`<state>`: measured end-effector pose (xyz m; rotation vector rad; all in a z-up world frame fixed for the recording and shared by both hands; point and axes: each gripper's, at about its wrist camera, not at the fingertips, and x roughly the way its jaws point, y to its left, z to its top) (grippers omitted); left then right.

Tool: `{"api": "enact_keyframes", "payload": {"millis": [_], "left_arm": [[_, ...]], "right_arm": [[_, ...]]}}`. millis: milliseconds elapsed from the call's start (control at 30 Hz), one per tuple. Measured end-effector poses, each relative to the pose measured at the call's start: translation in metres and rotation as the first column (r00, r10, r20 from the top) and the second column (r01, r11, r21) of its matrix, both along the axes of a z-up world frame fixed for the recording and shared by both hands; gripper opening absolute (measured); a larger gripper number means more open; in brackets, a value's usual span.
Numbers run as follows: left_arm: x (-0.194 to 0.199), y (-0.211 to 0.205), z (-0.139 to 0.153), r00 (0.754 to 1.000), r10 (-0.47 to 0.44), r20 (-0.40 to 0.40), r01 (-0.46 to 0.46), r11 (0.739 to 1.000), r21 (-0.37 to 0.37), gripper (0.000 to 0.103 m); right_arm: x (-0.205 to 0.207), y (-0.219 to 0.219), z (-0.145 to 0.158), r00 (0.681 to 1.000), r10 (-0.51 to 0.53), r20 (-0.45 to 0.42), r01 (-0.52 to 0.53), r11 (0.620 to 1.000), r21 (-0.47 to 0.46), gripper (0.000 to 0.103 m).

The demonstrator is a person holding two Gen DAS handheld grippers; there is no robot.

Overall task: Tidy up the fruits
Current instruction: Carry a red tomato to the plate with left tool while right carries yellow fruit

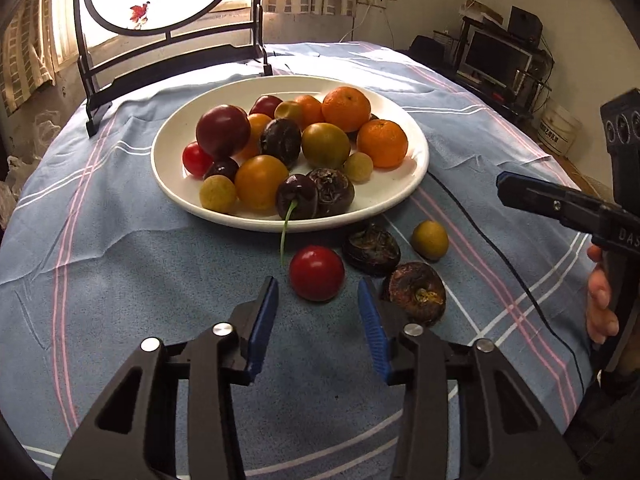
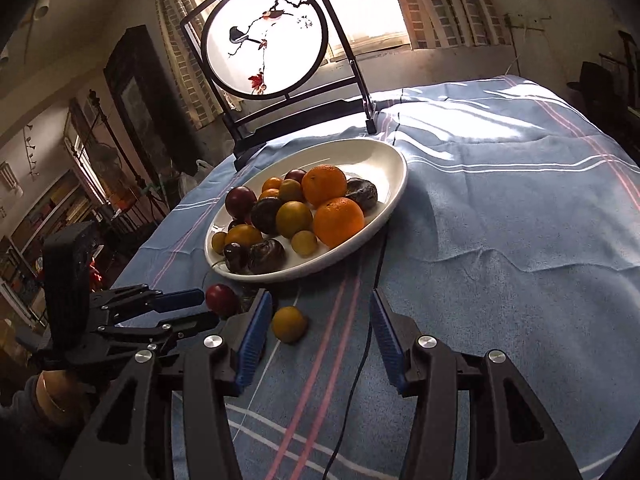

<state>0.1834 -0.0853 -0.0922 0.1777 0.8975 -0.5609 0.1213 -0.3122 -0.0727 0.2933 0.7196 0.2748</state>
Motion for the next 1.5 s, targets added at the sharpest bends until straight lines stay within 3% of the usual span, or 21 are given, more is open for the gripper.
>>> {"api": "enact_keyframes", "payload": {"millis": [200, 267, 533, 600, 800, 867, 967, 1167, 1333, 1500], "left_arm": [[0.015, -0.012, -0.008, 0.999, 0.008, -0.049, -0.008, 1.000, 0.011, 0.036], [0.014, -0.010, -0.007, 0.999, 0.011, -0.041, -0.011, 1.000, 0.007, 0.029], [-0.019, 0.019, 0.018, 1.000, 0.011, 0.006, -0.011, 0.998, -0.055, 0.029], [-0.026, 0.023, 0.022, 1.000, 0.011, 0.016, -0.010, 0.998, -0.062, 0.029], [-0.034, 0.031, 0.029, 0.999, 0.008, 0.034, -0.005, 0.997, -0.081, 0.029], [-0.034, 0.033, 0.030, 0.999, 0.014, 0.040, -0.010, 0.996, -0.091, 0.029], [-0.033, 0.037, 0.032, 0.999, 0.023, 0.038, -0.018, 0.993, -0.116, 0.029], [-0.022, 0.034, 0.056, 0.997, 0.011, 0.075, 0.001, 0.989, -0.146, 0.029], [0.024, 0.008, 0.076, 0.995, -0.005, 0.103, 0.020, 0.989, -0.146, 0.029], [0.082, -0.013, 0.070, 0.998, 0.021, 0.059, -0.011, 0.985, -0.174, 0.029]], "right_arm": [[0.001, 0.001, -0.002, 1.000, 0.015, -0.012, -0.015, 1.000, 0.002, 0.051], [0.003, 0.005, -0.003, 0.999, 0.023, -0.028, -0.024, 1.000, -0.018, 0.051], [0.020, 0.052, -0.009, 0.984, 0.134, -0.114, -0.158, 0.959, -0.237, 0.051], [0.027, 0.061, -0.009, 0.982, 0.144, -0.125, -0.173, 0.948, -0.266, 0.049], [0.043, 0.077, -0.025, 0.963, 0.143, -0.230, -0.211, 0.930, -0.302, 0.028], [0.041, 0.080, -0.025, 0.965, 0.138, -0.221, -0.205, 0.925, -0.319, 0.025], [0.035, 0.071, -0.015, 0.976, 0.120, -0.183, -0.168, 0.947, -0.274, 0.025], [0.028, 0.041, 0.036, 0.994, 0.106, -0.041, -0.112, 0.974, -0.195, 0.025], [0.072, 0.032, 0.065, 0.995, 0.097, -0.010, -0.097, 0.979, -0.177, 0.025], [0.133, 0.038, 0.063, 0.997, 0.068, -0.033, -0.073, 0.975, -0.209, 0.025]]}}
